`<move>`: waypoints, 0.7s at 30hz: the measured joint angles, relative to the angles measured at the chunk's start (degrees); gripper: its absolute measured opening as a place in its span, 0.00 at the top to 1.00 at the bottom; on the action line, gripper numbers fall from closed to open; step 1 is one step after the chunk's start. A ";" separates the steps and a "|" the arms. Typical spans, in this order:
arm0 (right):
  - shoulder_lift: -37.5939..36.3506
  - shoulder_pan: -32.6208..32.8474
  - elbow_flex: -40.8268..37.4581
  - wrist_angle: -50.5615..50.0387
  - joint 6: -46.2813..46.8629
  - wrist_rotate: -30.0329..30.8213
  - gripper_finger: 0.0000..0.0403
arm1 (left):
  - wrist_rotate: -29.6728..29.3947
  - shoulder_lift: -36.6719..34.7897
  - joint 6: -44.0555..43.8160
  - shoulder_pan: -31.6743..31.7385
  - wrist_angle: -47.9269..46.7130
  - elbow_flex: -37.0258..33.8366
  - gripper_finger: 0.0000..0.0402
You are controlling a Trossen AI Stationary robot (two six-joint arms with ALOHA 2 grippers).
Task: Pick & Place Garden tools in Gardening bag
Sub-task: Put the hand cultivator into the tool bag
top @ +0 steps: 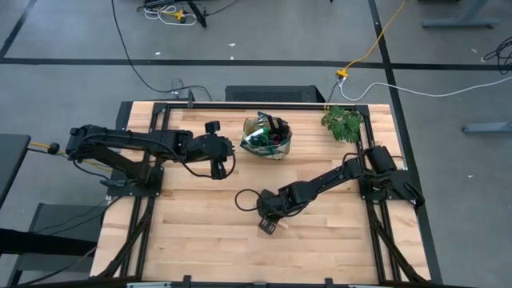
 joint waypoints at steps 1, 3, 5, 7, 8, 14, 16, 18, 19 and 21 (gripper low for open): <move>-0.14 -0.02 -0.02 0.00 -0.37 0.09 0.92 | 0.01 0.00 0.00 -0.01 0.00 0.00 0.88; -1.02 -0.14 -0.18 -1.01 -1.22 1.01 0.92 | 0.00 0.00 0.00 0.00 0.00 0.00 0.88; -2.04 -0.23 -0.22 -0.89 -1.96 2.29 0.92 | 0.01 0.00 0.00 0.00 0.00 0.00 0.88; -3.54 -0.43 -0.22 -1.71 -2.67 3.89 0.92 | 0.01 0.00 0.00 -0.02 0.01 0.00 0.88; -4.33 -0.58 -0.22 -2.08 -3.27 4.42 0.92 | 0.00 0.00 0.00 -0.01 0.02 0.00 0.88; -10.13 -2.05 -0.22 -3.02 -7.34 9.59 0.92 | 0.00 0.00 0.00 -0.02 0.00 0.00 0.88; -12.47 -2.48 -0.13 -2.69 -8.72 11.59 0.92 | 0.02 0.00 0.00 0.00 -0.01 0.00 0.88; -14.74 -2.77 -0.13 -3.12 -10.15 14.12 0.92 | 0.00 0.00 0.00 -0.02 0.00 0.00 0.88; -15.84 -2.84 -0.13 -3.00 -10.96 15.31 0.92 | 0.00 0.00 -0.02 0.00 0.02 0.00 0.88; -18.14 -3.11 -0.13 -3.06 -12.35 18.20 0.93 | 0.00 0.00 0.00 0.00 -0.02 0.00 0.88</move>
